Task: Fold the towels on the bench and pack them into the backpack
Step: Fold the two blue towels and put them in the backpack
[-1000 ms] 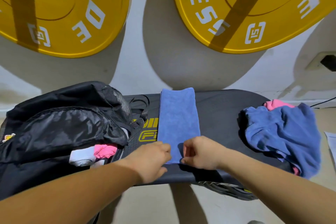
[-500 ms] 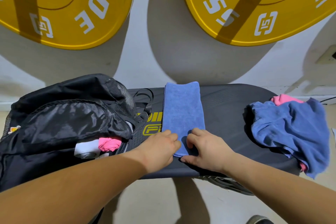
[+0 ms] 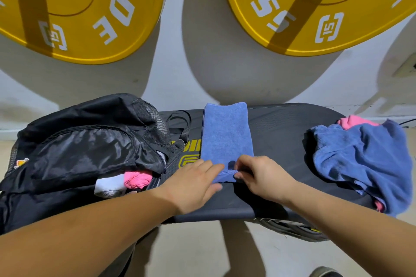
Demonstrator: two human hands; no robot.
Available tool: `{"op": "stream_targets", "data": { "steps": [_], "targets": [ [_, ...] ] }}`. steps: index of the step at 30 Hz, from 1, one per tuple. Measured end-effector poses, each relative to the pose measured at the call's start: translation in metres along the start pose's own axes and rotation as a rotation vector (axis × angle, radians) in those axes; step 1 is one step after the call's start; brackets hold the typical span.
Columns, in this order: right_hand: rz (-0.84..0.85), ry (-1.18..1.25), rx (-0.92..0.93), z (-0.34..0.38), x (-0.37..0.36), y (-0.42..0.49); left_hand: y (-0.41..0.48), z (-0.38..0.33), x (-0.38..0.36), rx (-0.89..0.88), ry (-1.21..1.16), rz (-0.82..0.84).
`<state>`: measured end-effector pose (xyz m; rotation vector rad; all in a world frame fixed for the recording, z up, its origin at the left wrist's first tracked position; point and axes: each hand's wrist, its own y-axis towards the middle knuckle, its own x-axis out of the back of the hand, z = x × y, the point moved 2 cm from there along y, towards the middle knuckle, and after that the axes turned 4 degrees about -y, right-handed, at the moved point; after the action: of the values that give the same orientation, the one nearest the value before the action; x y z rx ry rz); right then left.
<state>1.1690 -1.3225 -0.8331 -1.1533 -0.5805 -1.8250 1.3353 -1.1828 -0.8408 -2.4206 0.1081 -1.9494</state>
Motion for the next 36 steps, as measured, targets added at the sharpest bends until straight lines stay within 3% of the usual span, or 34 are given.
{"op": "stream_targets", "data": {
  "steps": [3, 11, 15, 18, 21, 23, 26, 30, 33, 36],
  "targets": [
    [0.089, 0.079, -0.070, -0.001, 0.003, 0.004, -0.006, -0.002, 0.005, -0.027, 0.013, 0.021],
    [0.269, 0.244, -0.236, 0.001, 0.011, 0.001, -0.014, 0.007, 0.004, 0.327, -0.645, 0.082],
    [0.197, 0.216, -0.314, 0.000, 0.001, -0.004, -0.009, 0.005, -0.002, 0.417, -0.601, 0.019],
    [0.121, -0.014, -0.167, -0.002, 0.000, -0.007, -0.005, -0.001, 0.002, 0.275, -0.351, -0.036],
    [-0.031, -0.369, 0.172, 0.001, -0.003, -0.013, -0.004, -0.011, 0.003, -0.091, -0.029, -0.030],
    [-0.022, -0.527, 0.332, 0.008, -0.005, -0.018, -0.009, -0.023, -0.001, -0.209, 0.120, 0.025],
    [-0.040, -0.534, 0.426, 0.010, -0.006, -0.025, -0.016, -0.028, -0.007, -0.187, 0.124, 0.024],
    [-0.044, -0.511, 0.410, -0.001, -0.004, -0.036, -0.018, -0.017, -0.008, -0.110, 0.058, 0.024],
    [-0.062, -0.508, 0.391, -0.008, -0.005, -0.039, -0.015, -0.010, -0.006, 0.011, -0.197, -0.027],
    [0.003, -0.318, 0.247, -0.008, 0.003, -0.036, -0.010, -0.002, 0.000, 0.239, -0.499, -0.046]
  ]
}}
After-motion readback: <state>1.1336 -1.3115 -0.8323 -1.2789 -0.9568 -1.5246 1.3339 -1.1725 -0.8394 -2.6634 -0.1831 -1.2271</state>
